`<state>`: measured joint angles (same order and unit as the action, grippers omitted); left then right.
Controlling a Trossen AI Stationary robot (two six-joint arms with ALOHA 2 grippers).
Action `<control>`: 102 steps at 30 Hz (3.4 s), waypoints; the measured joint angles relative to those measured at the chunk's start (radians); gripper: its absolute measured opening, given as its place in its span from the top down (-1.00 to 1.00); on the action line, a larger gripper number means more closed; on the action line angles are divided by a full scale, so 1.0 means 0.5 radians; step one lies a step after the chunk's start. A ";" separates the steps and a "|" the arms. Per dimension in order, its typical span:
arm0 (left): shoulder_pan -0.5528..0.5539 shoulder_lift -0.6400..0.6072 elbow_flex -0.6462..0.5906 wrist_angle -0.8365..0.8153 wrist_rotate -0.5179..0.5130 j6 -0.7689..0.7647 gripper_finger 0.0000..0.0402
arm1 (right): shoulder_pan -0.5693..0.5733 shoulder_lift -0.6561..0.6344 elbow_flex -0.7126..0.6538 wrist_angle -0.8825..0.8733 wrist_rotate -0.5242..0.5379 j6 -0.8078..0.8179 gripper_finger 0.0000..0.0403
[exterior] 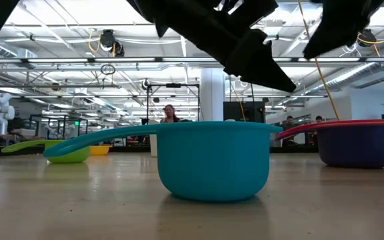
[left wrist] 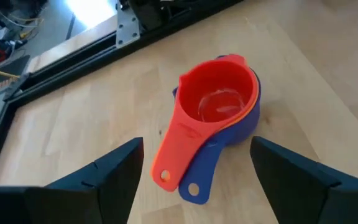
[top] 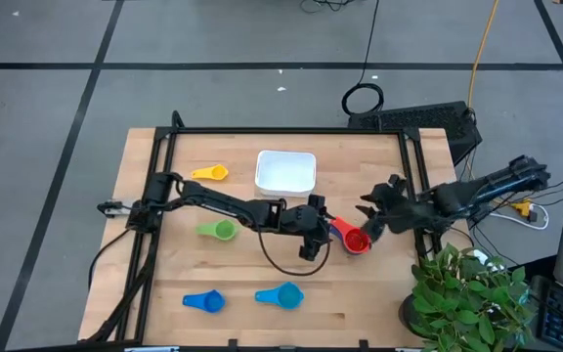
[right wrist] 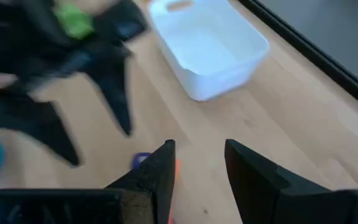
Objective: Nest measuring cups in basket
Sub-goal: Stack the red measuring cup on top of the orange measuring cup, then move the stacked measuring cups to the center of the table
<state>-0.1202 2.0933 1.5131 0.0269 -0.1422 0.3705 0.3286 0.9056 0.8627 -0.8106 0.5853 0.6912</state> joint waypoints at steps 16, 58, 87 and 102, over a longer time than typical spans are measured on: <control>-0.094 0.218 0.000 0.125 -0.421 0.078 -0.49 | -0.485 0.515 -0.255 0.364 -0.553 -0.263 0.36; -0.021 0.250 0.328 -0.476 -0.044 0.022 -0.49 | -0.482 -0.172 -0.253 0.375 -0.802 -0.207 0.64; 0.182 0.384 0.488 -0.343 0.577 0.424 -0.49 | -0.483 -0.394 -0.253 0.537 -0.798 -0.366 0.64; 0.216 0.526 0.489 -0.372 0.681 0.405 -0.49 | -0.484 -0.394 -0.253 0.538 -0.795 -0.363 0.64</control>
<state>-0.0122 2.3563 1.7576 -0.1593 0.1981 0.5731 0.0868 0.7086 0.7361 -0.5418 0.1879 0.5098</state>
